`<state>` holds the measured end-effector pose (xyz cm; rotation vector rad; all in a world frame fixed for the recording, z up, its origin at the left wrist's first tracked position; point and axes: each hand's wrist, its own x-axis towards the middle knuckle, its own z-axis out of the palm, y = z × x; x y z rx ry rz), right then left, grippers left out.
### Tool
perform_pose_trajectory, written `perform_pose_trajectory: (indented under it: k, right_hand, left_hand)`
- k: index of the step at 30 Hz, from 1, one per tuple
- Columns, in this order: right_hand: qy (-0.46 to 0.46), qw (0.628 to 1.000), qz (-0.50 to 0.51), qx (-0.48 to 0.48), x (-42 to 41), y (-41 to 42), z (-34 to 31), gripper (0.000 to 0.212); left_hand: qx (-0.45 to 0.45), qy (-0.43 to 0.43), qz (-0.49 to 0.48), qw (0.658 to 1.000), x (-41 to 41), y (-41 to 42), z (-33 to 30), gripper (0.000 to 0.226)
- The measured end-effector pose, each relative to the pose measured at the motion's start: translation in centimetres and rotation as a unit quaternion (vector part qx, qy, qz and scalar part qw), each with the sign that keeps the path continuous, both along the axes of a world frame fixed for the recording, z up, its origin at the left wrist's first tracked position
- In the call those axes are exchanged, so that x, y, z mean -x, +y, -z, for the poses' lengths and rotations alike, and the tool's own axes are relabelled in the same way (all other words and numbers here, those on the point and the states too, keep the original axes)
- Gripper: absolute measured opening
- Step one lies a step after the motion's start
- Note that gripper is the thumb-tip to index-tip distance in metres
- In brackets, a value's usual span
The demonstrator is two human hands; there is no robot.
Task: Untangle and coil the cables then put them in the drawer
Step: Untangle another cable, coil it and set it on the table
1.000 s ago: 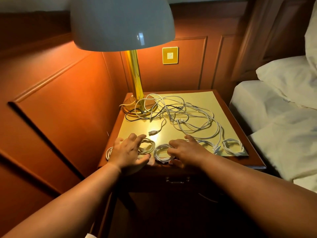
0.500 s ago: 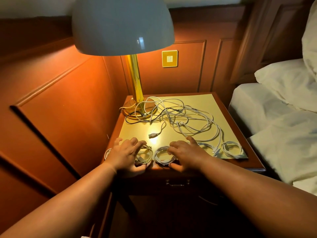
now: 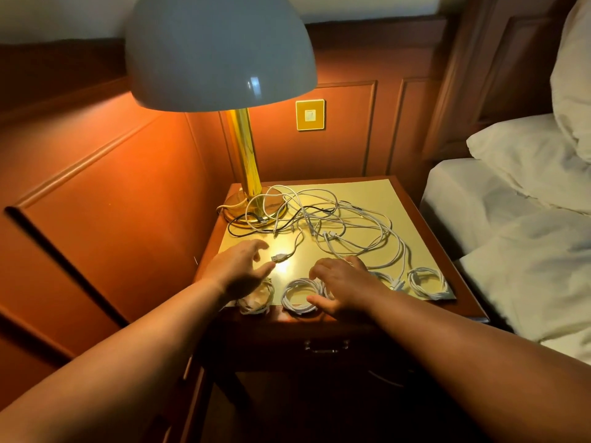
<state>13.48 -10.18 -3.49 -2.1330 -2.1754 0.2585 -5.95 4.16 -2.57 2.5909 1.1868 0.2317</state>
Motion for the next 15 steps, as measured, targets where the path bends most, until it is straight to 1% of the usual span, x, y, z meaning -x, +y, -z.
perform_pose_trajectory:
  k: [2, 7, 9, 11, 12, 13, 14, 15]
  right_hand:
    - [0.015, 1.0, 0.015, -0.015, -0.1, -0.1, -0.2, 0.05]
    - [0.064, 0.995, 0.058, -0.048, -0.8, -0.5, -0.7, 0.041]
    - [0.08, 0.993, 0.071, -0.059, -1.2, -0.6, -0.7, 0.038]
    - [0.114, 0.987, 0.083, -0.076, -1.6, -0.8, -0.8, 0.034]
    - [0.139, 0.982, 0.092, -0.091, -1.7, -0.9, -0.8, 0.03]
    - [0.17, 0.974, 0.105, -0.11, -1.8, -1.0, -1.0, 0.026]
    - [0.208, 0.962, 0.125, -0.128, -1.8, -1.0, -1.2, 0.02]
    - [0.25, 0.946, 0.152, -0.141, -1.7, -0.9, -1.5, 0.016]
  left_hand:
    - [0.007, 0.022, 0.0, 1.0, -1.9, 0.3, 0.2, 0.038]
    - [-0.054, 0.12, 0.008, 0.991, -6.0, 1.1, 1.3, 0.029]
    - [-0.08, 0.156, 0.015, 0.984, -6.7, 1.7, 1.3, 0.022]
    - [-0.08, 0.18, 0.008, 0.98, -7.3, 2.0, 1.0, 0.017]
    - [-0.064, 0.17, -0.003, 0.983, -7.7, 1.9, 0.8, 0.015]
    - [-0.035, 0.131, -0.021, 0.99, -8.0, 1.6, 0.4, 0.013]
    - [0.007, 0.066, -0.044, 0.997, -8.3, 1.1, -0.1, 0.012]
    - [0.056, -0.015, -0.063, 0.996, -8.6, 0.7, -0.7, 0.014]
